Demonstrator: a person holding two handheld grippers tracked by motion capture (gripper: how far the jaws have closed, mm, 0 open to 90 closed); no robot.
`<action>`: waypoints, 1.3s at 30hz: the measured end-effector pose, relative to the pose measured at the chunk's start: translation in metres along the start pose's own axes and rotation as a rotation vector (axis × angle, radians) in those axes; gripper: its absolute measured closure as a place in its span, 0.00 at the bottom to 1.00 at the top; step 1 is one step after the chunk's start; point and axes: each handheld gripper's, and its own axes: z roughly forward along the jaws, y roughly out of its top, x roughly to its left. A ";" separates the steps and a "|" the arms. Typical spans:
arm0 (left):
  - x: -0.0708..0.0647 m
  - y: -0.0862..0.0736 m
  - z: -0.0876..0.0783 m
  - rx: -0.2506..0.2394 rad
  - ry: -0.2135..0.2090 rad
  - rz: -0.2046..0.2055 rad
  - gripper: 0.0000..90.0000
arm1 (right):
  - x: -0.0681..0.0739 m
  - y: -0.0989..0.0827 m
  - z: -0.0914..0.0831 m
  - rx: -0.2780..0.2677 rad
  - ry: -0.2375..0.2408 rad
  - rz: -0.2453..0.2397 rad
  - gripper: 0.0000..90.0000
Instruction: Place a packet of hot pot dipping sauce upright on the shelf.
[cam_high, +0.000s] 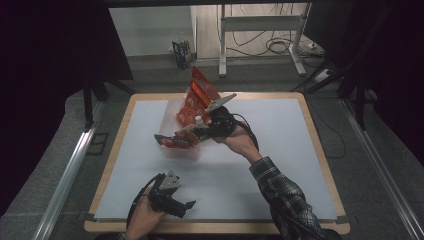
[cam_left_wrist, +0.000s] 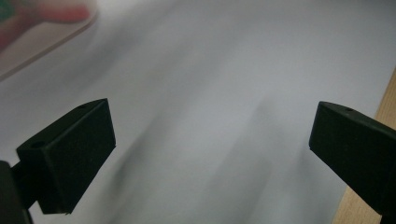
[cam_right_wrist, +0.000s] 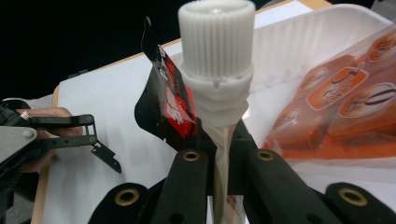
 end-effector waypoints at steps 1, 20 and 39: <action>0.000 0.000 0.000 0.003 0.000 0.003 0.01 | 0.000 0.001 0.001 0.003 0.000 -0.003 0.97; -0.001 0.000 0.001 0.013 0.004 0.012 0.01 | -0.006 0.007 0.008 0.024 0.063 0.004 0.98; -0.001 0.000 0.001 0.013 0.005 0.009 0.01 | -0.013 0.002 0.007 0.136 0.003 -0.003 0.99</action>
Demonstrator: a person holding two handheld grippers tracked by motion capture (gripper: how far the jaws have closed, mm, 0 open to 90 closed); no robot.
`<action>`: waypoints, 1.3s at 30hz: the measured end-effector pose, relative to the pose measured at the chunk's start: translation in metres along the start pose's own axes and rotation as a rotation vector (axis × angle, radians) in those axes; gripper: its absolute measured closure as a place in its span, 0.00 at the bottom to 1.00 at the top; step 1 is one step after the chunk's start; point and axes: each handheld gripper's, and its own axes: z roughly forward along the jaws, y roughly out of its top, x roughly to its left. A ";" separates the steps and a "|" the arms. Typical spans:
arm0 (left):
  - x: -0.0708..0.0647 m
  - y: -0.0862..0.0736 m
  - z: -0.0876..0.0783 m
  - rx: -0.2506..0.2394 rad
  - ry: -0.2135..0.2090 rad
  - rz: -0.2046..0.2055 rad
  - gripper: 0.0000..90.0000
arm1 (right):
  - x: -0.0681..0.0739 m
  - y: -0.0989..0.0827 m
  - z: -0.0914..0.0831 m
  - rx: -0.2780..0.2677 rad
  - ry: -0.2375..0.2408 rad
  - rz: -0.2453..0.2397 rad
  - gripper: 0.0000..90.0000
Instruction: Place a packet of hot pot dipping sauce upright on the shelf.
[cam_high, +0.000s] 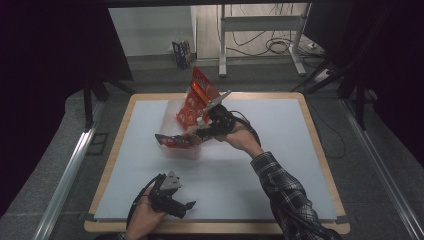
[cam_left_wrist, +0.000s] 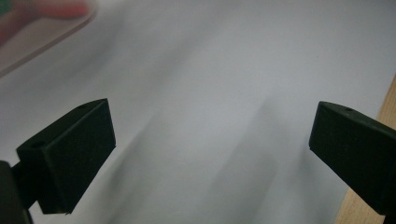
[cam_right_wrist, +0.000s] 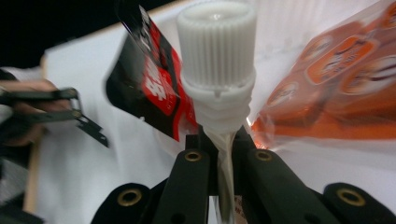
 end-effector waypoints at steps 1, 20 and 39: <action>0.000 0.000 0.000 -0.001 0.001 -0.001 0.01 | 0.002 0.001 0.007 0.017 -0.009 -0.010 0.99; 0.000 -0.001 -0.001 0.000 0.002 0.000 0.01 | 0.004 0.018 0.017 -0.091 -0.076 0.015 0.69; 0.001 -0.001 -0.001 -0.007 0.009 -0.012 0.01 | 0.010 0.011 0.002 -0.128 -0.096 0.002 0.37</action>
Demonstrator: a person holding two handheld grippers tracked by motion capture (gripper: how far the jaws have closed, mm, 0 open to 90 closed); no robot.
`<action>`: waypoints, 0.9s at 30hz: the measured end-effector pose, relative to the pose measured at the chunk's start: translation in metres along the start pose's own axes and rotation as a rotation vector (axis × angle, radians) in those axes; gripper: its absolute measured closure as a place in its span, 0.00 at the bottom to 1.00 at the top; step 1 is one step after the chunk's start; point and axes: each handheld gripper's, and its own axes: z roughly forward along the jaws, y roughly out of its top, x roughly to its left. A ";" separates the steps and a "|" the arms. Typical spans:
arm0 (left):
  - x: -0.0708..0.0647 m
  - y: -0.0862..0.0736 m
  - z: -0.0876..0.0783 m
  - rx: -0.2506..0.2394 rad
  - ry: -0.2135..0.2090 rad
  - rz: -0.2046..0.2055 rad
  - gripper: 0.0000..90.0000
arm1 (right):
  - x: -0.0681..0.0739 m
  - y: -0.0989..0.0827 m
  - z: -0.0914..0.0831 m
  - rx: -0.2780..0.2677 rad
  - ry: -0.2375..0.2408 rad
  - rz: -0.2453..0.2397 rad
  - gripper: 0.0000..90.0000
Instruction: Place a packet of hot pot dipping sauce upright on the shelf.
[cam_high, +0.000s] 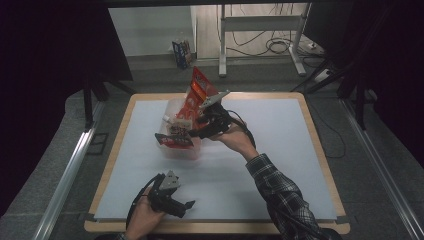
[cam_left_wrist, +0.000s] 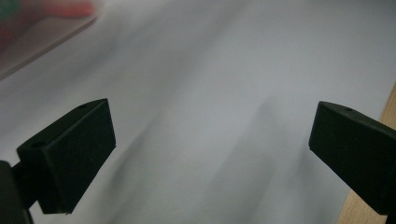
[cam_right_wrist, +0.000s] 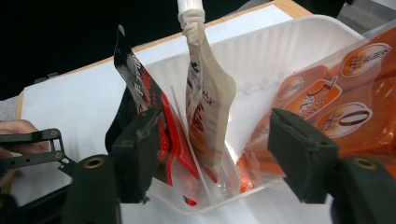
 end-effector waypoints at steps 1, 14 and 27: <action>0.000 0.000 0.000 -0.002 0.002 -0.002 0.01 | 0.000 0.000 -0.001 0.000 -0.001 0.000 0.35; 0.001 -0.001 0.000 -0.023 0.017 0.003 0.00 | 0.005 -0.008 -0.010 0.010 -0.003 -0.006 0.20; 0.001 -0.001 -0.002 -0.042 0.022 0.003 0.00 | 0.012 -0.020 -0.023 -0.004 -0.013 -0.004 0.12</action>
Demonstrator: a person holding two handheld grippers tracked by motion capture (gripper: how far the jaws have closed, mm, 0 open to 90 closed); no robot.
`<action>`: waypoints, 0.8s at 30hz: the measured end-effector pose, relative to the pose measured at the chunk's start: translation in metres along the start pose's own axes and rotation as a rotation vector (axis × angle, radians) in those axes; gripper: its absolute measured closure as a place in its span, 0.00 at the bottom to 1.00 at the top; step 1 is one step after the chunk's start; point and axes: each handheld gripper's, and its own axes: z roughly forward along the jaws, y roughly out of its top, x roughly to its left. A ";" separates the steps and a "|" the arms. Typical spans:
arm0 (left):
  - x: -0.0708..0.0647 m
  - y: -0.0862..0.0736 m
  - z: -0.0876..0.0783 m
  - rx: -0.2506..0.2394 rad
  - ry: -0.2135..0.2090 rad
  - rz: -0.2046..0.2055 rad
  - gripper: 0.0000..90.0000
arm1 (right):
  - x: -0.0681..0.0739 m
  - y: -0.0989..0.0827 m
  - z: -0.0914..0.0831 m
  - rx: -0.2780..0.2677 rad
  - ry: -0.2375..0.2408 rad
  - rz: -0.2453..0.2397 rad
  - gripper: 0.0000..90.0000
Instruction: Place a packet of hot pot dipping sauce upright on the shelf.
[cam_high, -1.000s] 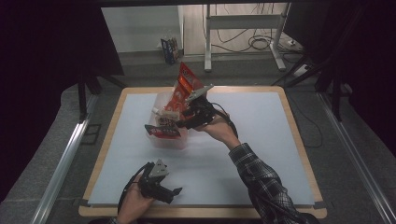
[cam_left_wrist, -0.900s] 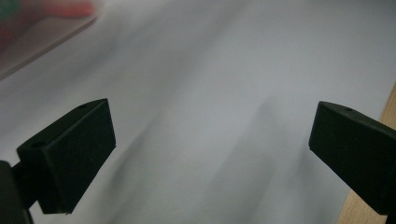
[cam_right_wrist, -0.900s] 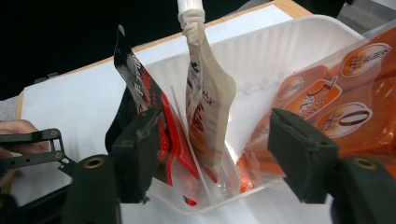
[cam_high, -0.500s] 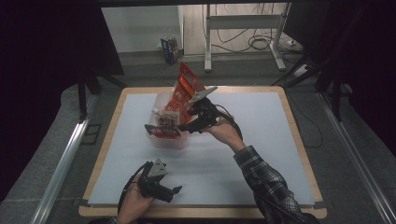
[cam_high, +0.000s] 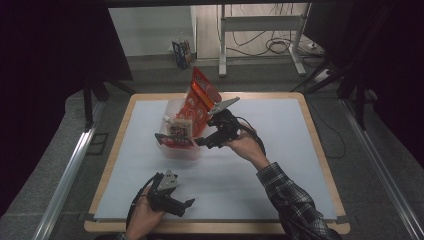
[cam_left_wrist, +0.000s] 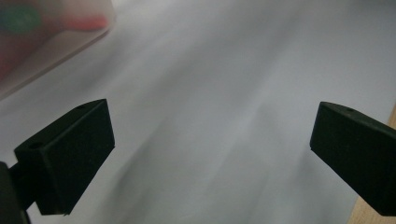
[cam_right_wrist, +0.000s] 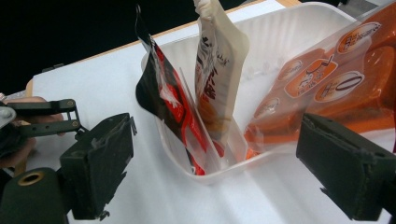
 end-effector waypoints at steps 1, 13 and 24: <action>0.000 0.000 0.000 -0.001 0.000 0.000 0.00 | 0.001 -0.001 -0.001 -0.001 -0.002 0.000 0.11; 0.000 0.000 -0.001 -0.009 0.001 0.001 0.00 | 0.008 -0.009 -0.005 0.010 -0.023 -0.016 0.08; 0.000 0.000 -0.001 -0.015 -0.001 0.002 0.00 | 0.015 -0.015 -0.006 0.026 -0.047 -0.042 0.04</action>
